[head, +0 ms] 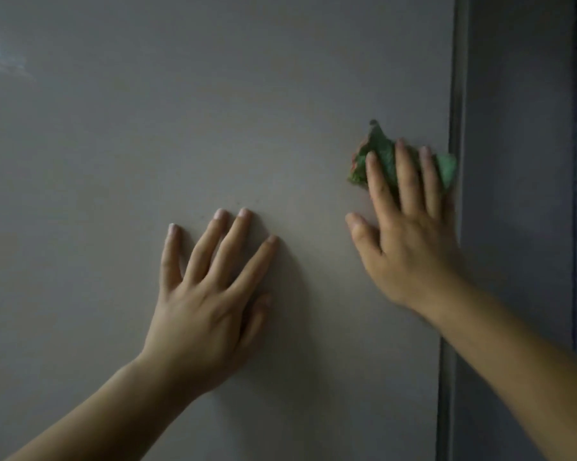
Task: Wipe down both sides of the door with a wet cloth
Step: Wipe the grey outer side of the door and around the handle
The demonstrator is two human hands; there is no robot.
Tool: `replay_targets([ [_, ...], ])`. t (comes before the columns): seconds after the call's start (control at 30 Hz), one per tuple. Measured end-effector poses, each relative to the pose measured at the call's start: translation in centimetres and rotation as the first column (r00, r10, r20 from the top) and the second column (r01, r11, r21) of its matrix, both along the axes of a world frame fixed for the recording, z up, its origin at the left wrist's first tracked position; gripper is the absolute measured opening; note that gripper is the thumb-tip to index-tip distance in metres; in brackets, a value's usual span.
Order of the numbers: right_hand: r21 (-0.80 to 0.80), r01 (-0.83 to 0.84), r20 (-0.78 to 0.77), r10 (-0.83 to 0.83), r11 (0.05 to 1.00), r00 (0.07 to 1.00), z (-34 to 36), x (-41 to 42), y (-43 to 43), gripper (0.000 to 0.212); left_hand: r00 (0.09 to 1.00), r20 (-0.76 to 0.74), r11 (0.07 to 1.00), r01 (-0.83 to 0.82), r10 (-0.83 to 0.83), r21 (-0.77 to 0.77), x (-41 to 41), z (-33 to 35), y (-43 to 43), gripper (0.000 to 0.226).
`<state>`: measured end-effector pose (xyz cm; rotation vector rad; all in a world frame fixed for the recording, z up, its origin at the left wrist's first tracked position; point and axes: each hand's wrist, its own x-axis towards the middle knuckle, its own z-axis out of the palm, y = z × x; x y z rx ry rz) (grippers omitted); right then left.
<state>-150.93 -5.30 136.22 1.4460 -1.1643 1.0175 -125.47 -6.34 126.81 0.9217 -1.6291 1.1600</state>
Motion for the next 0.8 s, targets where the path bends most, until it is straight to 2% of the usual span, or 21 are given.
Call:
replay_targets([
  [0.07,-0.009,-0.007,-0.086,0.006,1.000,0.996,-3.6,1.5,-0.3,0.073,0.999,0.015,0.999,0.043,-0.043,-0.008,0.7,-0.3,0.0,0.058],
  [0.17,0.083,-0.044,-0.297,0.067,0.996,0.953,-10.3,4.0,0.1,0.075,0.994,0.041,0.995,0.103,-0.103,0.006,2.9,-0.3,0.2,0.059],
  [0.23,0.105,-0.046,-0.376,0.082,0.993,0.923,-9.8,5.0,0.2,0.074,0.997,0.024,0.997,0.075,-0.075,0.003,4.8,-0.4,0.2,0.060],
  [0.3,0.071,-0.043,-0.342,0.065,0.997,0.937,-6.0,6.3,0.0,0.070,0.999,-0.033,1.000,0.016,-0.016,0.007,6.4,-0.7,0.2,0.061],
  [0.4,0.024,-0.076,-0.116,0.078,0.997,0.990,0.7,8.9,-0.4,0.070,0.993,-0.112,0.999,-0.025,0.029,0.038,8.2,-1.3,-0.2,0.061],
  [0.47,0.007,-0.070,-0.034,0.070,0.998,0.997,1.1,10.5,-0.8,0.073,0.994,-0.104,0.999,-0.019,0.023,0.038,9.1,-1.6,-0.5,0.062],
  [0.57,0.026,-0.061,-0.225,0.065,0.998,0.972,-4.6,11.8,-1.0,0.074,0.998,-0.061,0.999,-0.022,0.024,0.027,9.6,-1.8,-0.5,0.062],
  [0.67,0.081,-0.019,-0.437,0.053,0.997,0.898,-9.0,12.2,-0.5,0.075,1.000,-0.013,1.000,0.005,-0.005,0.029,10.5,-2.1,-0.4,0.063],
  [0.73,0.061,0.001,-0.457,0.027,0.998,0.889,-6.4,12.2,-0.3,0.072,0.999,0.023,0.999,0.041,-0.042,0.033,11.7,-2.3,-0.4,0.062],
  [0.8,0.026,-0.005,-0.329,0.013,1.000,0.944,-1.6,13.1,-0.4,0.069,0.998,0.031,0.998,0.056,-0.057,0.039,13.0,-2.4,-0.3,0.060],
])
